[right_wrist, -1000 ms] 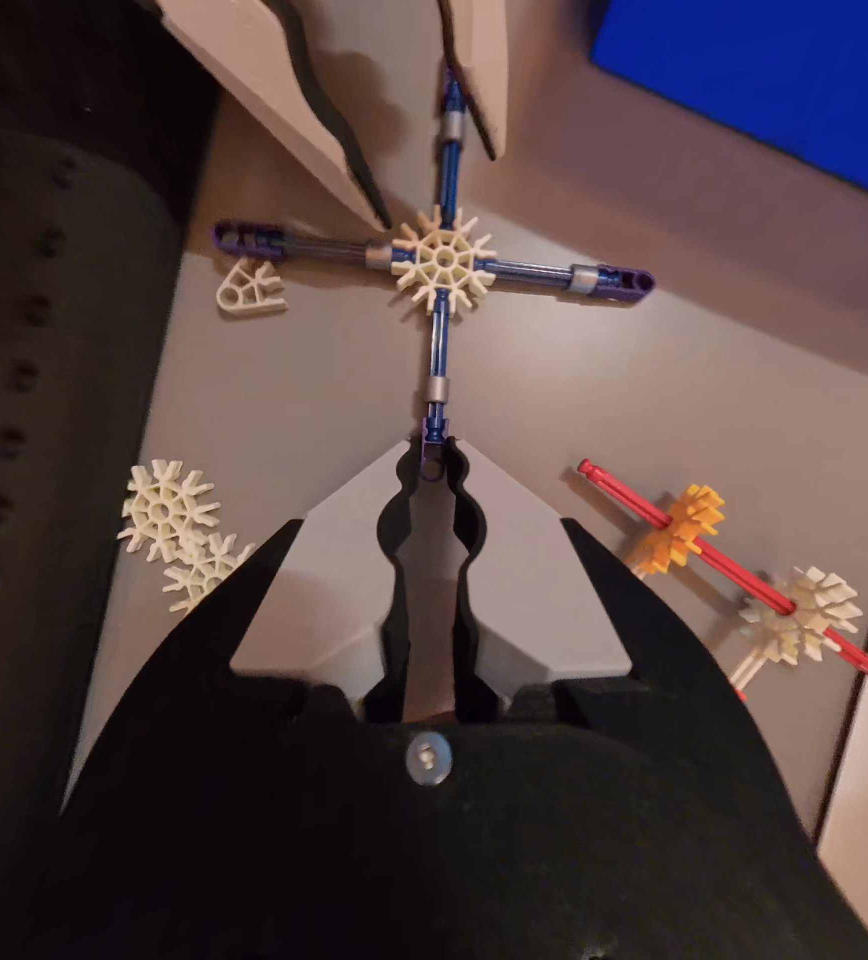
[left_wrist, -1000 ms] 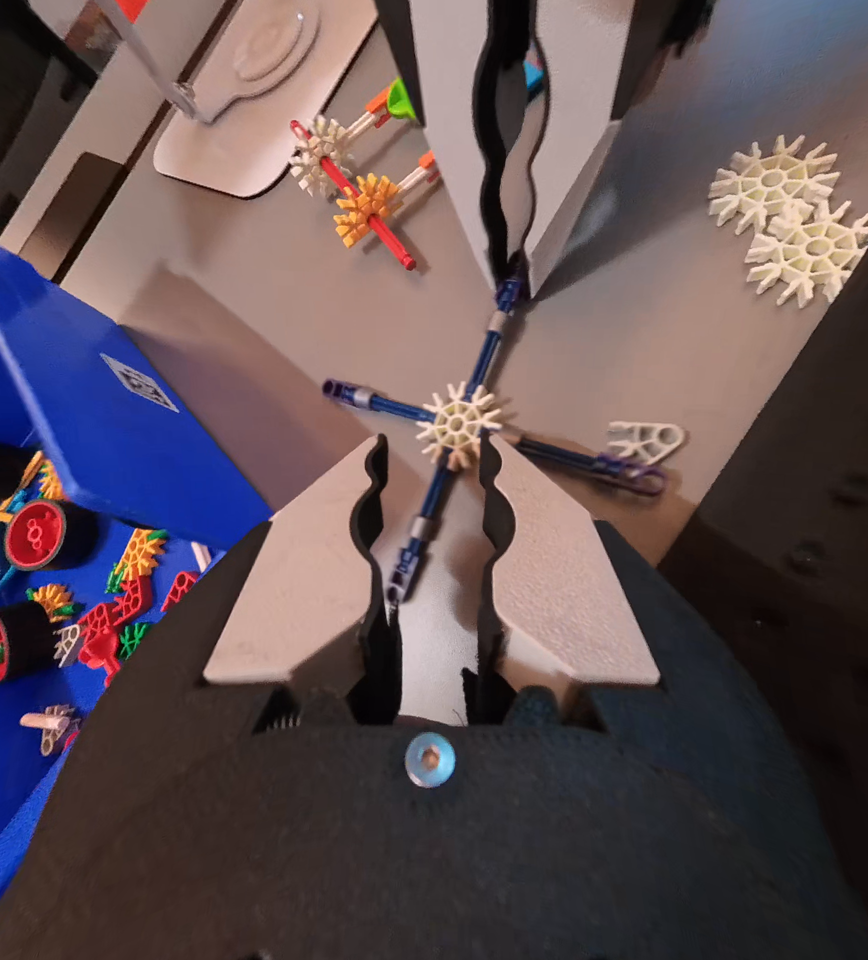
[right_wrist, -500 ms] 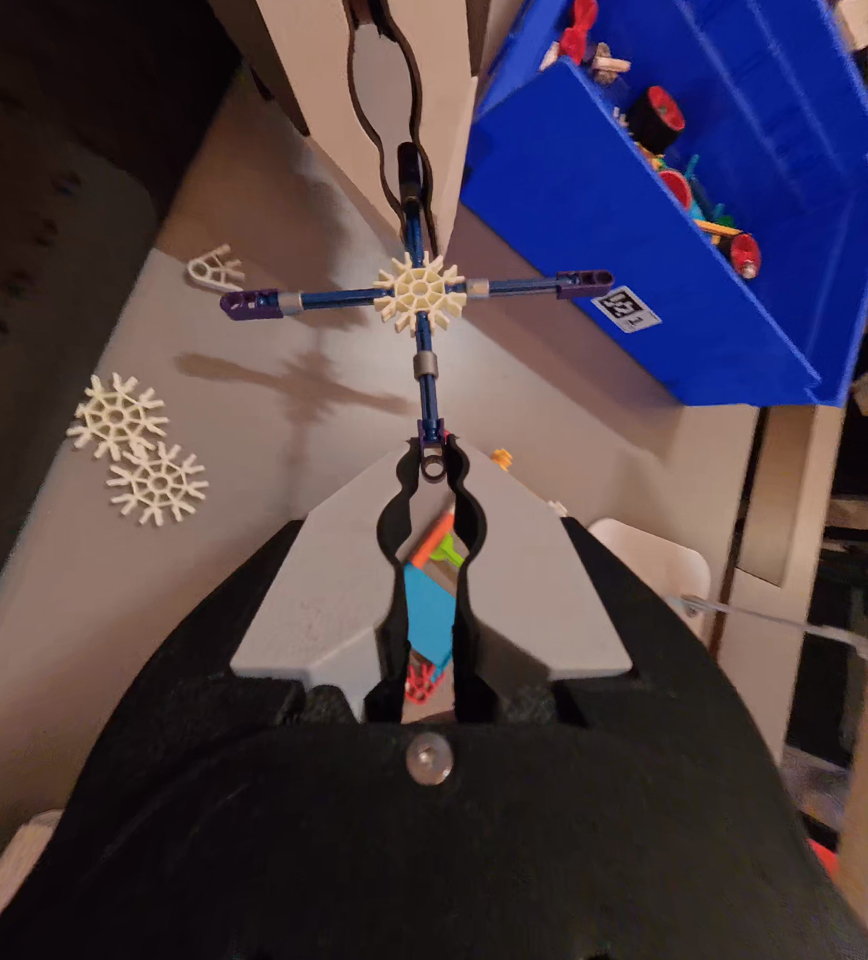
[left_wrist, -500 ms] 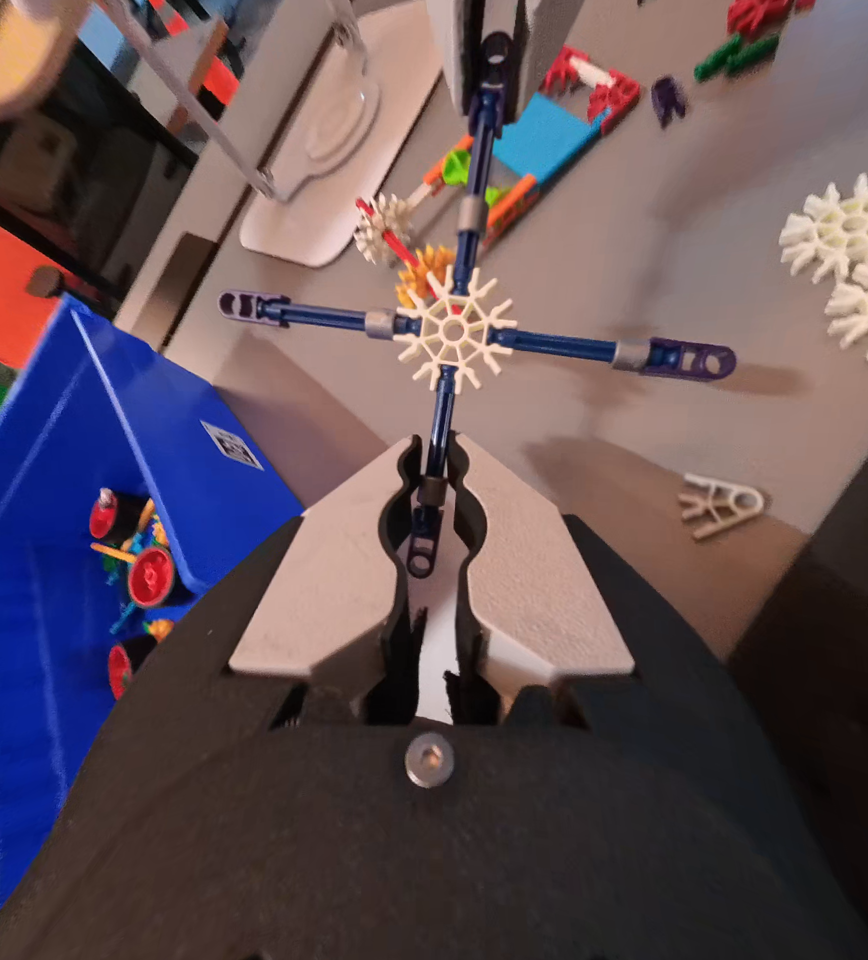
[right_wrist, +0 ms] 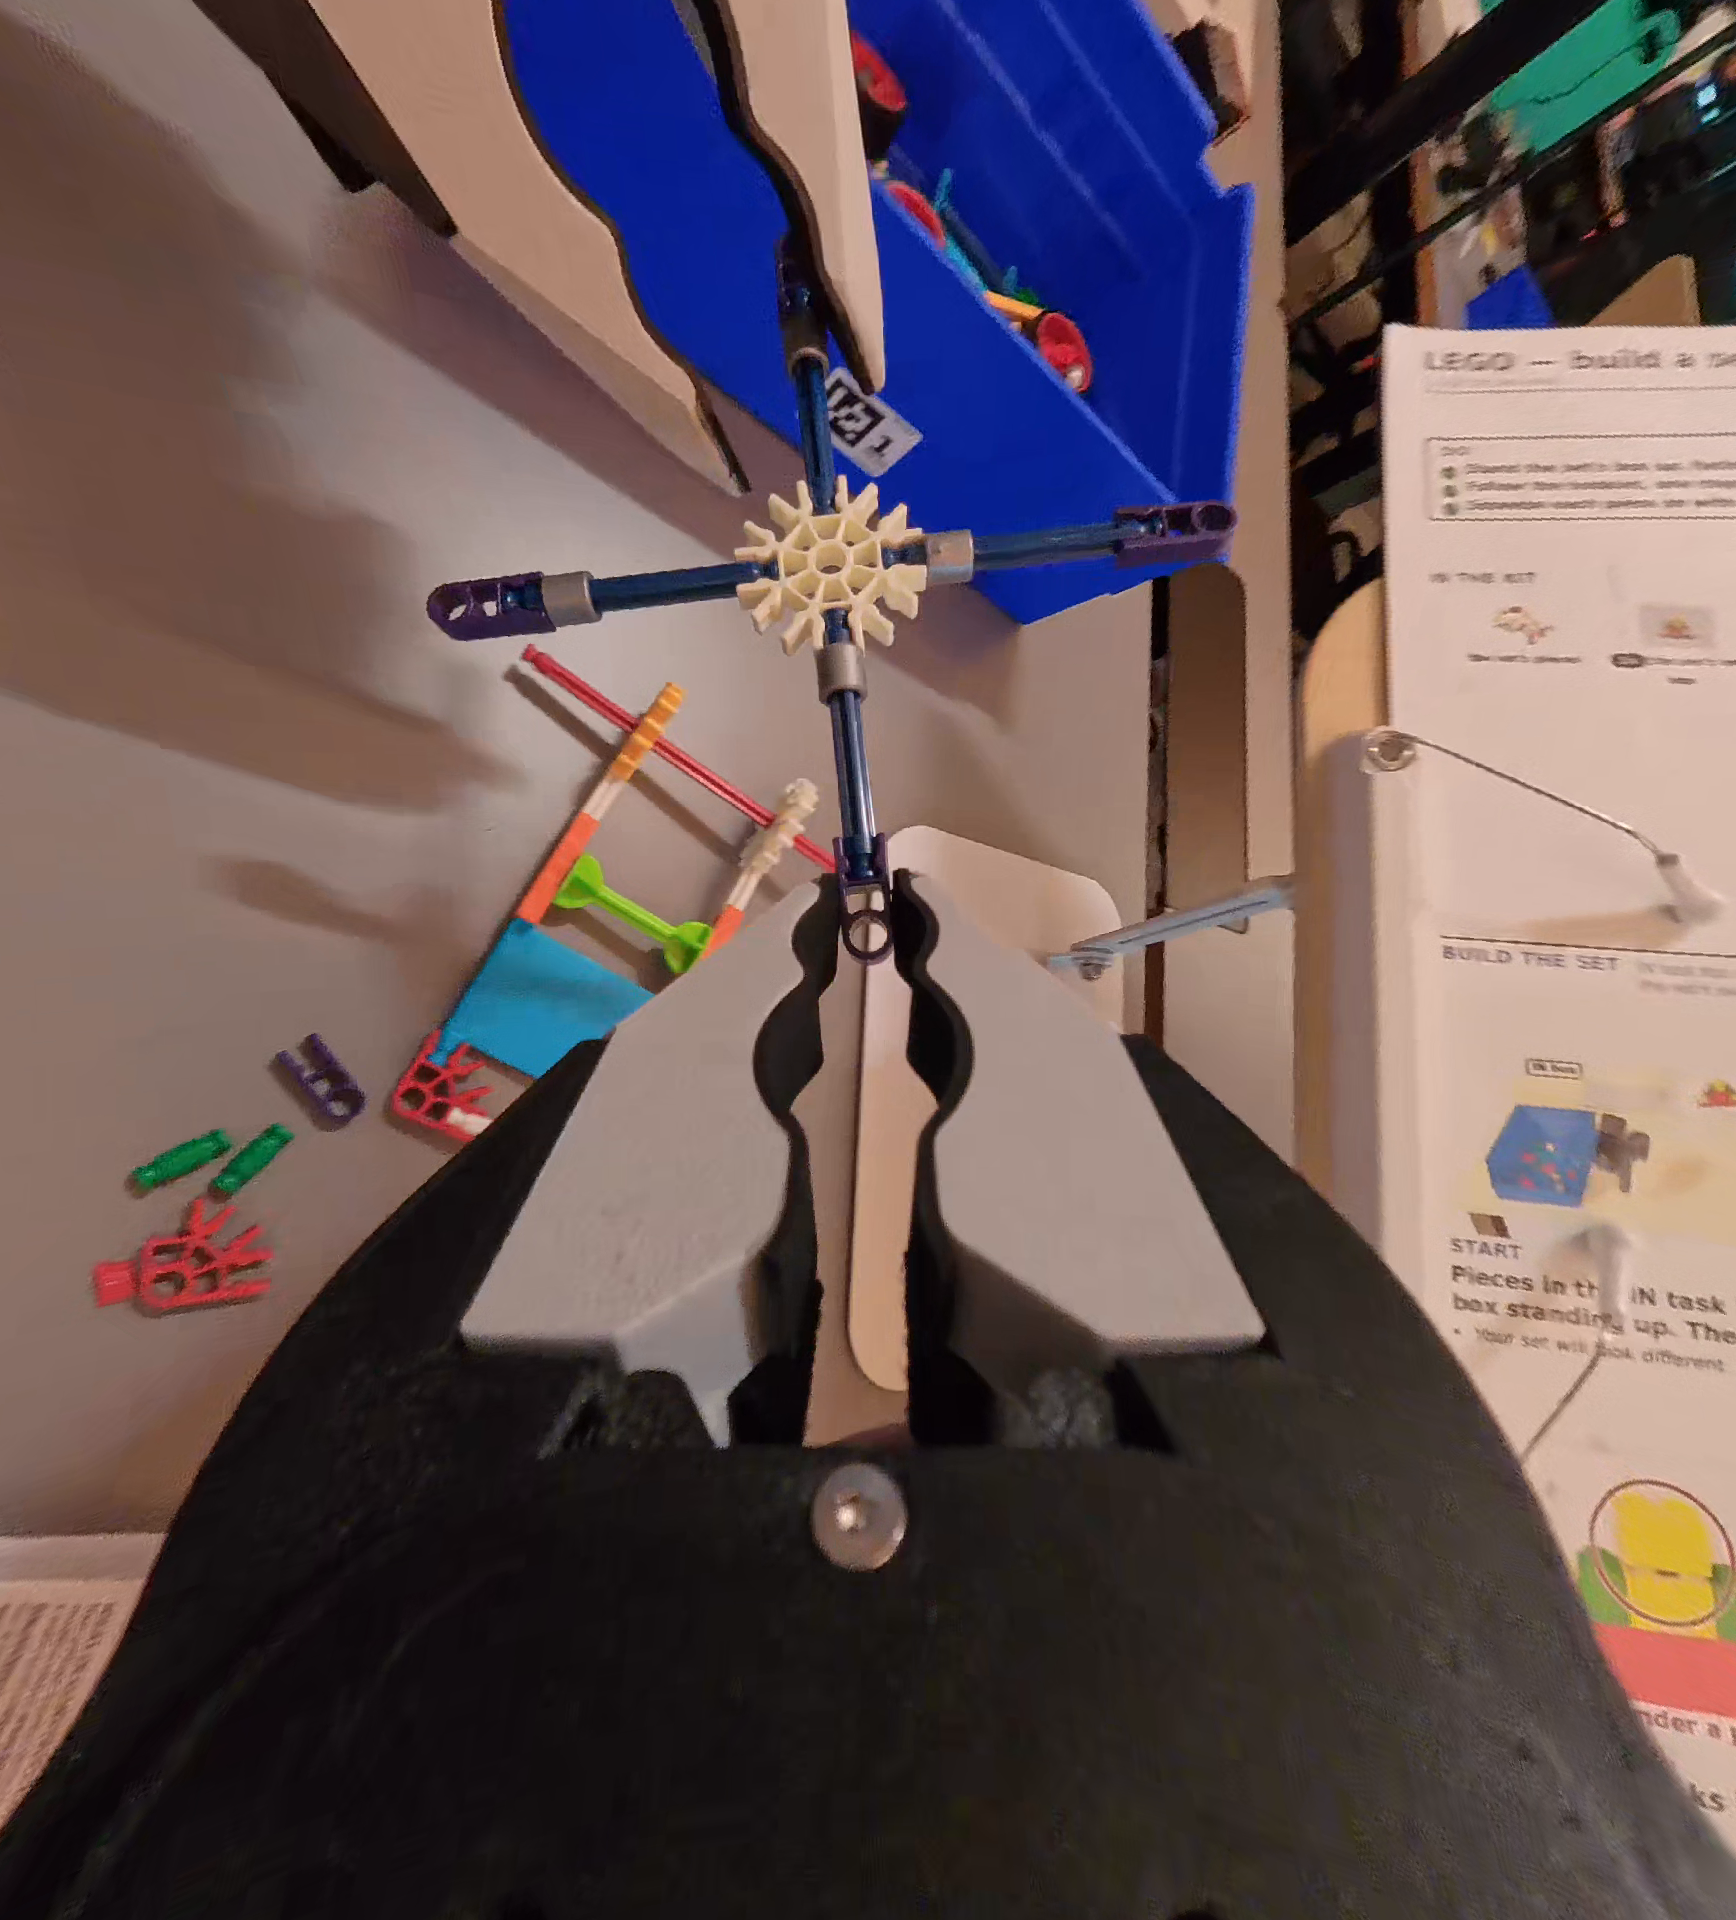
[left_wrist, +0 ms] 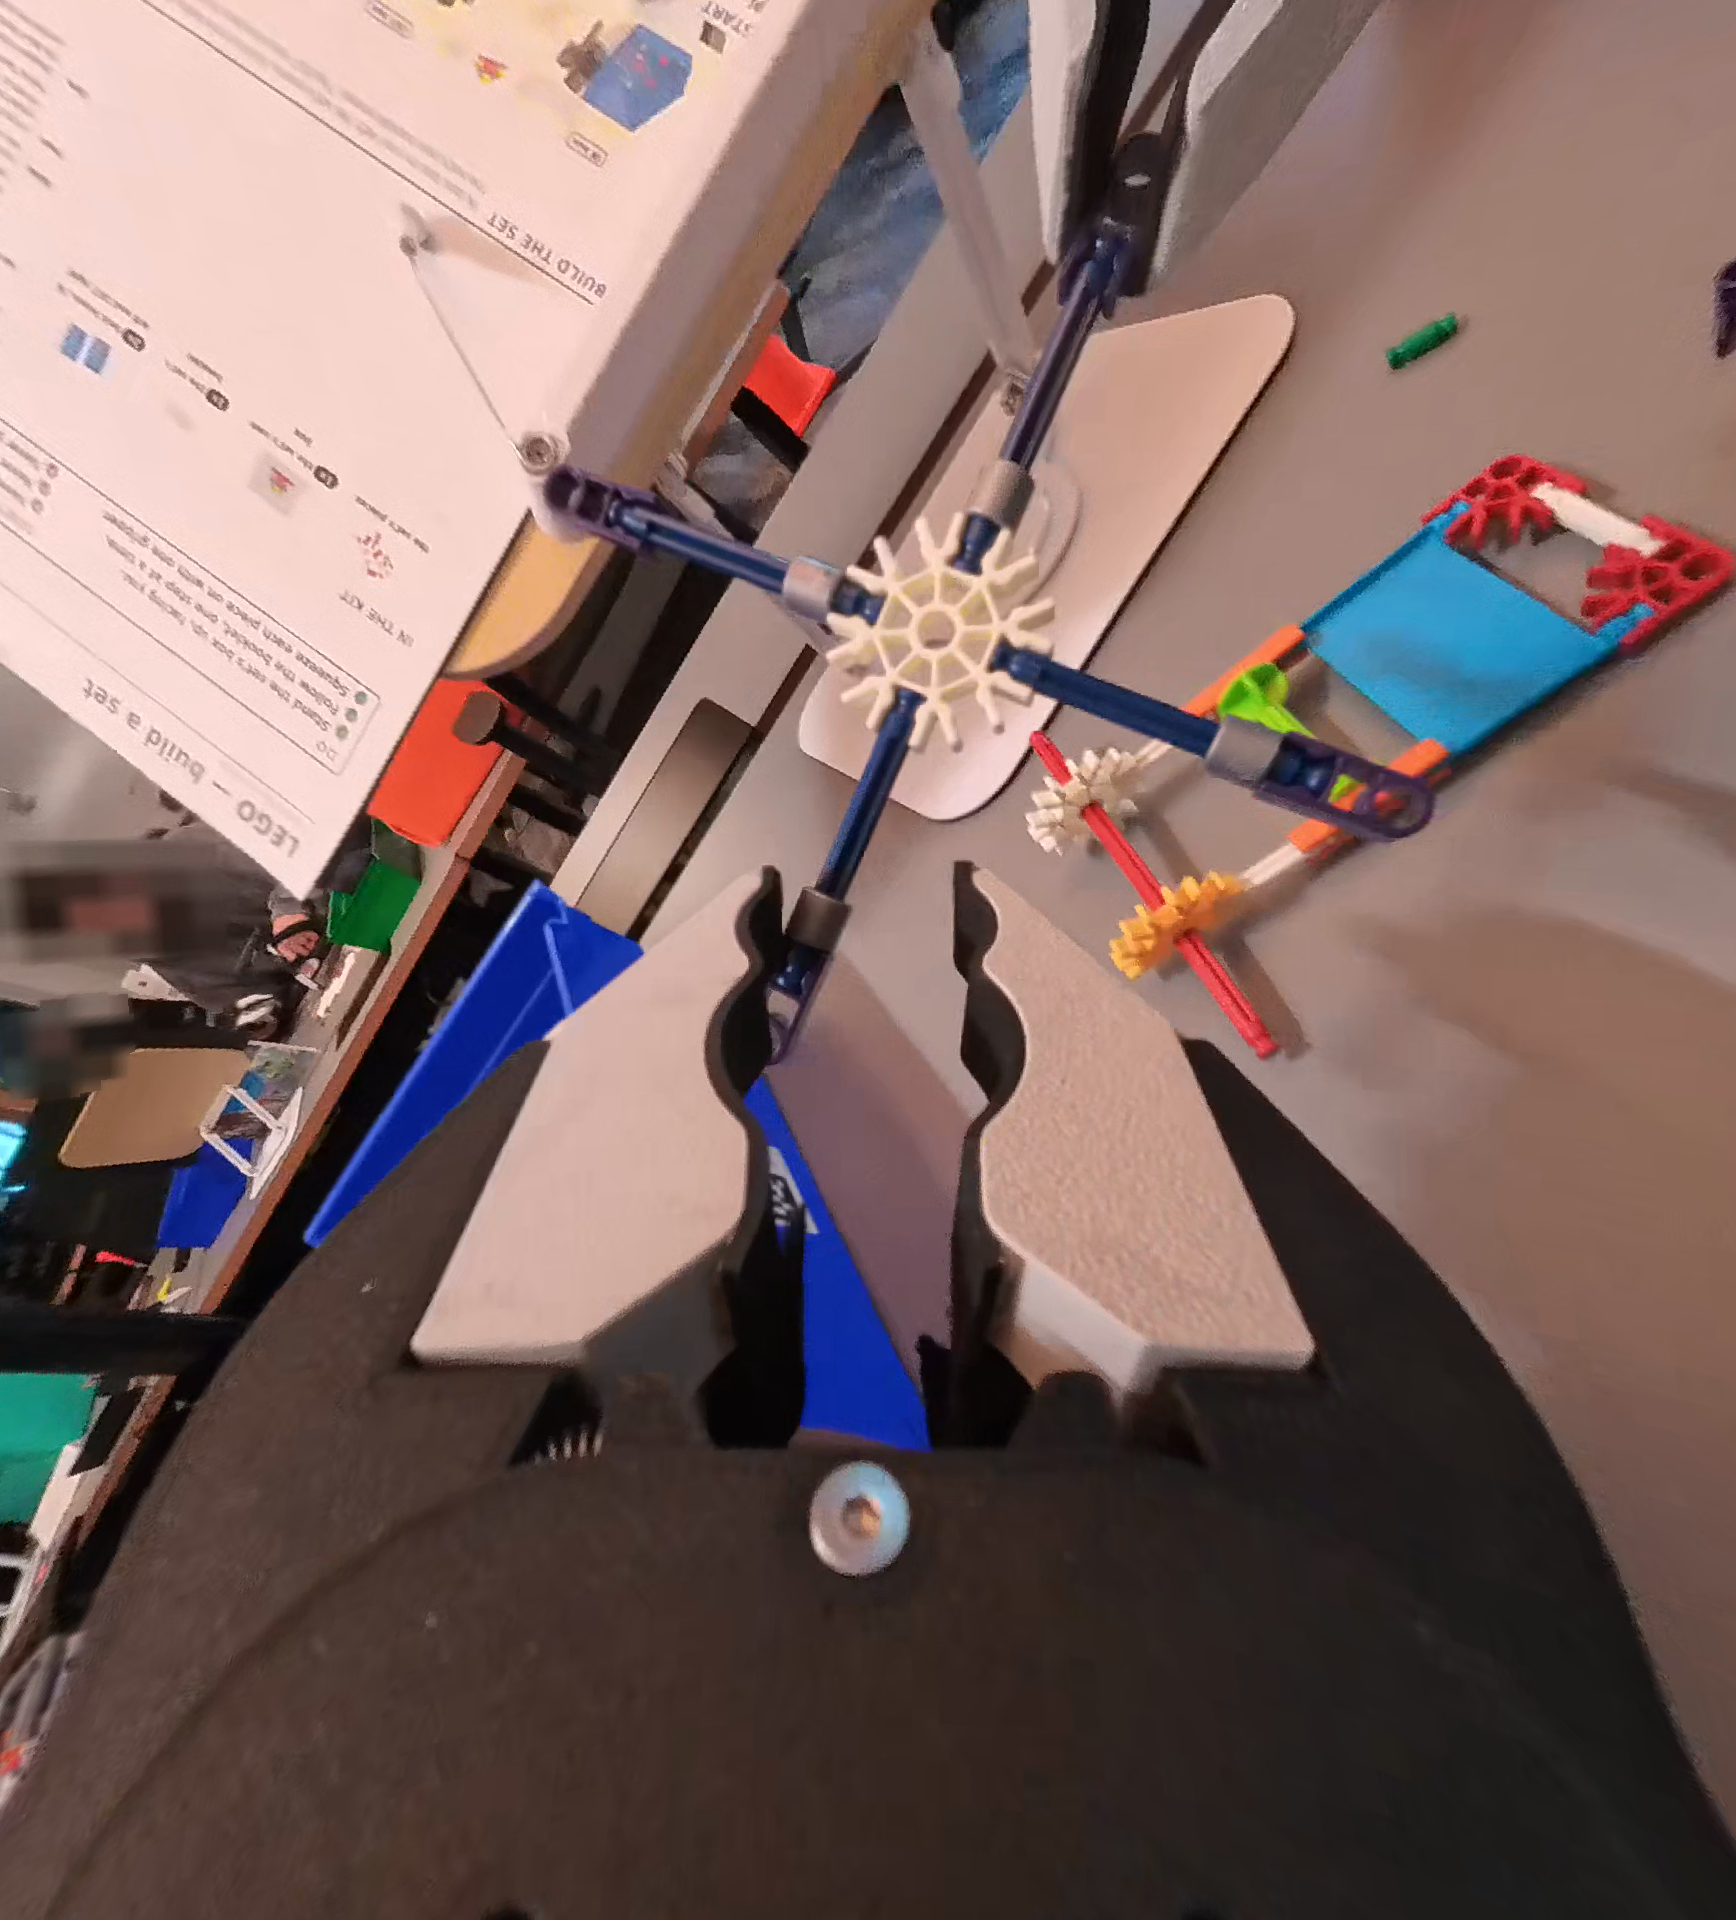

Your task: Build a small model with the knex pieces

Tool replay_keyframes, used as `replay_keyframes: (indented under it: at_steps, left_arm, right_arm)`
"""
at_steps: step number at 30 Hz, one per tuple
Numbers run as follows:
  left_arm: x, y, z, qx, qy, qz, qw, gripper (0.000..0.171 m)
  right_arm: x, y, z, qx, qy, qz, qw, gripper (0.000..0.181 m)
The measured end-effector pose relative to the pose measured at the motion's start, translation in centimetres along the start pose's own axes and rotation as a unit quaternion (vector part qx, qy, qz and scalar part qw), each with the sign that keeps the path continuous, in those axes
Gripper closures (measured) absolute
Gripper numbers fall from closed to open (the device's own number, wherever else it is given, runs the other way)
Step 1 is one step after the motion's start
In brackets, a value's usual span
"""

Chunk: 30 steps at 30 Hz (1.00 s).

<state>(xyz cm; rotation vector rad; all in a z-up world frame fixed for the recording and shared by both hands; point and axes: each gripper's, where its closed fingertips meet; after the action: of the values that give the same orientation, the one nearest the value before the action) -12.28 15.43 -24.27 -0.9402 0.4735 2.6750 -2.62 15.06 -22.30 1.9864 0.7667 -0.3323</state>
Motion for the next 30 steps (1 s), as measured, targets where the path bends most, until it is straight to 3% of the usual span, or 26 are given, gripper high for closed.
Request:
replay_keyframes:
  at_steps: [5, 14, 21, 30]
  left_arm:
    - [-1.2, -2.7, 1.1, -0.043, 0.001, -0.001, 0.999, 0.119]
    - [-1.9, -7.0, 1.5, -0.070, 0.062, 0.017, 0.995, 0.102]
    - [-2.3, -9.7, 2.7, -0.089, 0.135, 0.016, 0.987, 0.106]
    - [-1.1, -9.7, 3.1, -0.084, 0.176, 0.011, 0.981, 0.107]
  right_arm:
    - [1.4, 0.2, -2.0, 0.052, -0.001, 0.010, 0.999, 0.174]
    - [4.2, 0.0, -4.6, 0.119, -0.025, 0.038, 0.992, 0.174]
    - [4.7, -0.1, -6.2, 0.186, -0.017, 0.055, 0.981, 0.174]
    - [4.3, -1.0, -6.6, 0.218, -0.004, 0.069, 0.974, 0.174]
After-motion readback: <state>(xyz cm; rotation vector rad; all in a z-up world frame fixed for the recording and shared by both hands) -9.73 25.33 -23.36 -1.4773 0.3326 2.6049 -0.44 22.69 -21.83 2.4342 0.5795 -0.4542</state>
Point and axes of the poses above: each gripper's, where its closed fingertips meet, y back along the fingers, x out of its underside, z = x × y across the jaws, and after that the axes turned 10 degrees about -x, right-handed
